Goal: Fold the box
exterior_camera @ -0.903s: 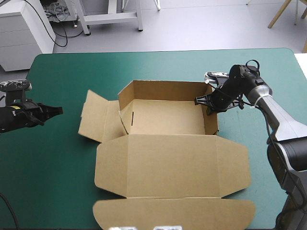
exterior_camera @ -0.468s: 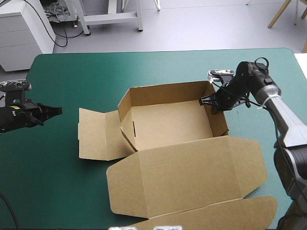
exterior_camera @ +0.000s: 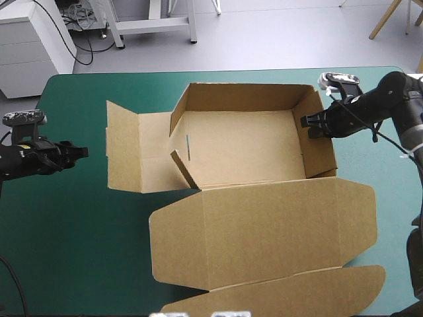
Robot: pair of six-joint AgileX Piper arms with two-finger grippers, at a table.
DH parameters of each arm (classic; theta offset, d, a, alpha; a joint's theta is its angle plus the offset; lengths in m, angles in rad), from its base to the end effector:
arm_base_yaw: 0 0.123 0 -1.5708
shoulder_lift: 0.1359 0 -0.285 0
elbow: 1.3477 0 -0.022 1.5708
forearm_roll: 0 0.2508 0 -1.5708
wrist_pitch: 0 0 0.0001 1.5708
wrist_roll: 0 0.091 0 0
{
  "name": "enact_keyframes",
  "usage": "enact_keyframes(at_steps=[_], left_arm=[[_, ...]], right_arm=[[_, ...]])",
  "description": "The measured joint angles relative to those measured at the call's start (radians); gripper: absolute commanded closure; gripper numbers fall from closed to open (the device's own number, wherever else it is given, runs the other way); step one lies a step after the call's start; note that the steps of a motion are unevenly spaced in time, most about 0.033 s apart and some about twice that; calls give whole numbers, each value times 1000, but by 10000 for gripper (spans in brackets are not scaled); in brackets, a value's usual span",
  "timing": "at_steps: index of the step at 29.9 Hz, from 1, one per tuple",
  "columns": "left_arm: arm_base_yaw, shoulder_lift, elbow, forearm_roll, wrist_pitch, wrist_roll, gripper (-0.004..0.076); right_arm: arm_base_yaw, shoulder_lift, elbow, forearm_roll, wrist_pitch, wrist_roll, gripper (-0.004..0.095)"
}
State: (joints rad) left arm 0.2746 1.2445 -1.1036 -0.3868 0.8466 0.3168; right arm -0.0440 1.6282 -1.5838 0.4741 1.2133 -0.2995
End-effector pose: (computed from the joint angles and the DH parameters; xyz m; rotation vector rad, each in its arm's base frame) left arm 0.2519 0.0442 0.3450 -0.1374 2.3917 -0.1960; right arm 0.3407 0.0240 0.3610 -0.2335 2.6123 0.5378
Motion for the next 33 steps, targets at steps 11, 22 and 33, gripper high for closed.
enact_keyframes(at_steps=[11, 22, 33], left_arm=[[0, 1, 0, -386, 26, 3, 116], [0, 1, 0, -691, 220, 237, 210], [0, 1, 0, -699, 322, 258, 210]], right_arm=[[-44, -16, 1, 196, -26, -102, 926], [41, 20, 5, 143, -148, -80, 927], [199, 127, 7, 127, -275, -32, 926]])
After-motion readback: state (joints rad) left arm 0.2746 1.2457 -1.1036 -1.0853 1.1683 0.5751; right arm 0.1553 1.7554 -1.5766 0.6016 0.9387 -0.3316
